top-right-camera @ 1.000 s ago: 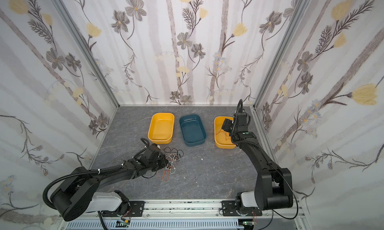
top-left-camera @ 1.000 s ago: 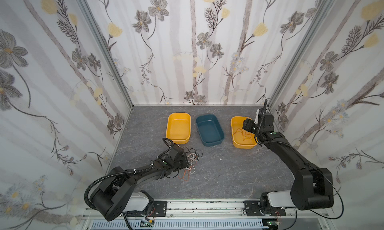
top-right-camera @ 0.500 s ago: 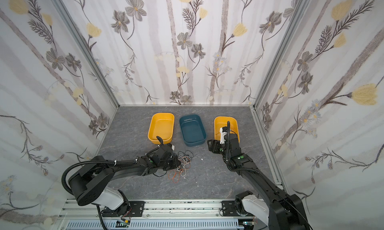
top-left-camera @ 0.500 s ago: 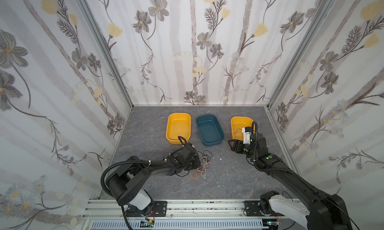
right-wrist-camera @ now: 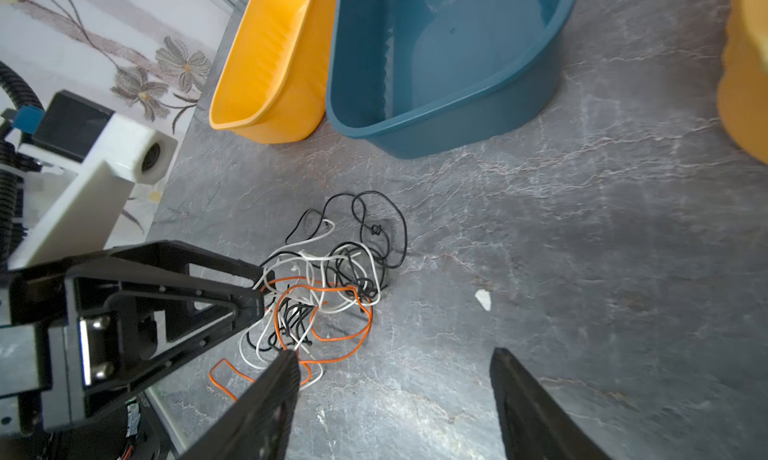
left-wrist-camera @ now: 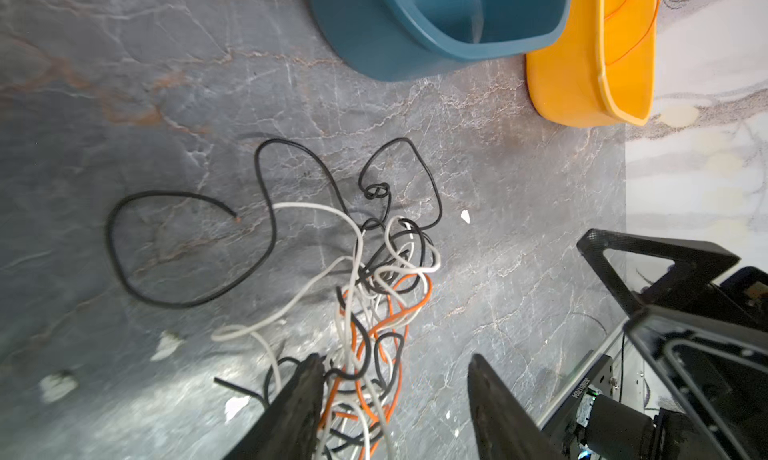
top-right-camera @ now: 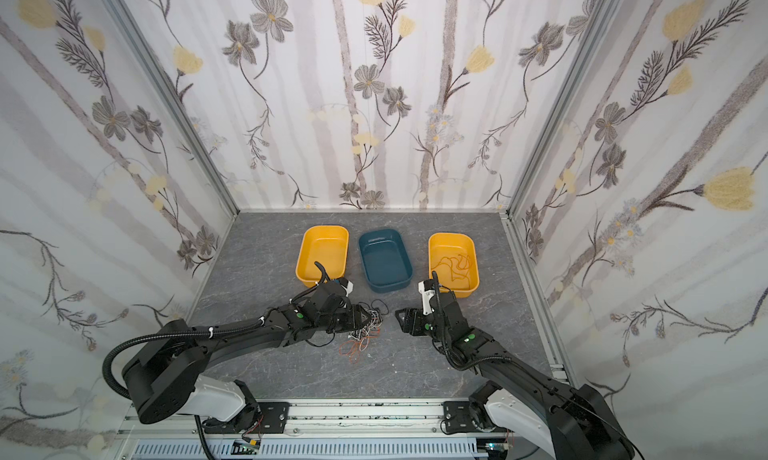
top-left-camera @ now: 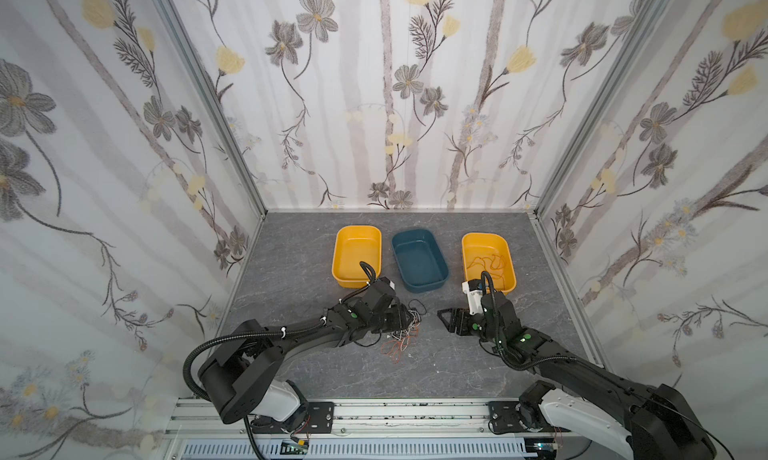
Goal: Untangle the cables
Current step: 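Move the right gripper back toward the cable pile beside the left gripper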
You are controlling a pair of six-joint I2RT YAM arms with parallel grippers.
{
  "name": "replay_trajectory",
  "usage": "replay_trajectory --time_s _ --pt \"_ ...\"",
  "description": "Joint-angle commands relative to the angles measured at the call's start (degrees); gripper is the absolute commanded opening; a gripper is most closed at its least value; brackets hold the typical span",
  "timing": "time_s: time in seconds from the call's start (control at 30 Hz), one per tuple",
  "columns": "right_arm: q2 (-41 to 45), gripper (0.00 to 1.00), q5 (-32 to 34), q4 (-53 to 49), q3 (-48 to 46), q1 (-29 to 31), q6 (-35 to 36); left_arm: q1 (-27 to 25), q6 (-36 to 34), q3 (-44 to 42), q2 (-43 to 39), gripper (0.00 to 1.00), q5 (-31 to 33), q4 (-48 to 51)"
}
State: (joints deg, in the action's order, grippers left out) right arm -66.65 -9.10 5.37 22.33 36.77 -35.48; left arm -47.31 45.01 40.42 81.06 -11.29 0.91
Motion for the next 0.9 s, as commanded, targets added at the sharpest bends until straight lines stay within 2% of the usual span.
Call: replay_trajectory --time_s 0.0,0.23,0.4,0.67,0.77,0.87 --pt "-1.1 0.73 0.9 4.6 0.1 2.5 -2.0 0.0 -1.5 -1.9 -4.1 0.64 1.7 6.6" --pt "-9.1 0.74 1.5 9.6 3.1 7.2 -3.3 0.4 -0.8 -7.7 -14.7 0.79 1.9 9.1" --pt "-14.8 0.75 2.2 10.9 6.3 12.8 -3.4 0.5 1.8 -11.8 -18.5 0.79 0.0 8.7" --pt "-19.7 0.75 2.2 12.4 7.7 15.1 -3.8 -1.4 4.0 -15.9 -16.9 0.78 -2.6 1.7" --pt "-20.6 0.75 2.6 13.0 7.9 15.4 -3.9 -2.4 4.0 -15.4 -13.8 0.74 -3.3 -0.6" --pt "-22.1 0.72 2.2 13.5 8.1 15.5 -4.2 -2.8 3.7 -14.6 -10.4 0.59 -3.4 -1.2"
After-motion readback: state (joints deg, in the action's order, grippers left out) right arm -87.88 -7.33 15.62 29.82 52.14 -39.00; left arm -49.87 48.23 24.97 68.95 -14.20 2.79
